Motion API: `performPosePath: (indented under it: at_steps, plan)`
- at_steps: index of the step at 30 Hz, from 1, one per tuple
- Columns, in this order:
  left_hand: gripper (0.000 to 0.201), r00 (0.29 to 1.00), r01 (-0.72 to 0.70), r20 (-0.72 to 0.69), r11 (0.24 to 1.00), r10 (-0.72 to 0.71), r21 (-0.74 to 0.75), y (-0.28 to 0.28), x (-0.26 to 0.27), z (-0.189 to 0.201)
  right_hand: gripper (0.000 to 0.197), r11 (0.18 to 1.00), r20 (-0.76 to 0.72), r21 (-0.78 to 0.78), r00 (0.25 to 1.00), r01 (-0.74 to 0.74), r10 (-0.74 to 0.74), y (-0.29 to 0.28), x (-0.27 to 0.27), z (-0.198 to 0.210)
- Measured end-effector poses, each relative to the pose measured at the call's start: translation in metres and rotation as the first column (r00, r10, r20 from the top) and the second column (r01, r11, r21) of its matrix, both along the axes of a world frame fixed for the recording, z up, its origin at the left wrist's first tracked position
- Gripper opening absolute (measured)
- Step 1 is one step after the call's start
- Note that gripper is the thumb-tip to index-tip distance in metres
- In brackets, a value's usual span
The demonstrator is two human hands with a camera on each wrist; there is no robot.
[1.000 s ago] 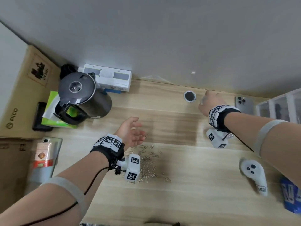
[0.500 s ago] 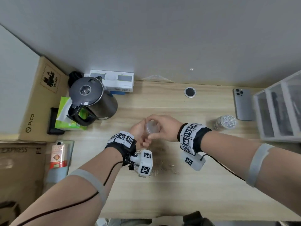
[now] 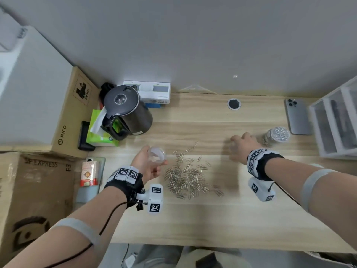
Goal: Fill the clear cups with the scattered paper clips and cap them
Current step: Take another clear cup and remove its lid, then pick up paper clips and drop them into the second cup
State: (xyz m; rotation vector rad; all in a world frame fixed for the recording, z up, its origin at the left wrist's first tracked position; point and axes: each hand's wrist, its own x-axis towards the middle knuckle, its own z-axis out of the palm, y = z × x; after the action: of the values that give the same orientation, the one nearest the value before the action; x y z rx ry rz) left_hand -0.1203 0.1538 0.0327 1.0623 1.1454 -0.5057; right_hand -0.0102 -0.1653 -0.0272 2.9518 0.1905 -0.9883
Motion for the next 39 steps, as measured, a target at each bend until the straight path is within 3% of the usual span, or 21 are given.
performPosePath:
  at_steps: [2,7,15,20,23,26,32,35,39]
  plan:
    - [0.044,1.0,-0.014,-0.012,0.999,0.015,0.038,0.012,-0.013,-0.002,0.064,0.998,0.058,-0.046,0.998,-0.035,0.037,0.01,-0.005,0.002]
    - [0.045,1.0,-0.029,-0.004,0.999,0.029,0.046,0.032,-0.045,-0.008,0.061,0.969,0.134,0.222,0.988,-0.109,0.08,0.08,-0.009,0.001]
    - [0.046,0.997,-0.071,0.001,0.997,0.071,0.015,0.055,-0.083,-0.018,0.048,0.905,0.155,0.34,0.965,-0.255,0.214,0.153,-0.051,-0.013]
    - [0.045,0.997,-0.068,0.042,0.997,0.069,-0.024,0.054,-0.078,-0.014,0.042,0.88,0.14,0.342,0.944,-0.331,0.3,0.157,-0.078,-0.016]
    - [0.045,0.996,-0.063,0.055,0.997,0.065,-0.035,0.055,-0.073,-0.014,0.05,0.895,0.21,0.329,0.947,-0.301,0.242,0.161,-0.067,-0.012]
    - [0.047,0.997,-0.06,0.052,0.997,0.062,-0.043,0.058,-0.072,-0.017,0.053,0.883,0.177,0.356,0.95,-0.307,0.258,0.175,-0.051,-0.012]
    - [0.049,0.999,0.027,0.042,0.998,-0.025,-0.057,0.06,-0.067,-0.019,0.033,0.828,0.146,0.332,0.892,-0.452,0.429,0.176,-0.08,-0.022]
    - [0.051,0.997,0.042,0.065,0.998,-0.038,-0.052,0.057,-0.059,-0.016,0.035,0.801,0.139,0.318,0.861,-0.507,0.49,0.166,-0.102,-0.021]
    - [0.051,0.995,0.056,0.081,0.998,-0.053,-0.034,0.054,-0.05,-0.016,0.045,0.793,0.188,0.359,0.87,-0.492,0.455,0.16,-0.092,-0.012]
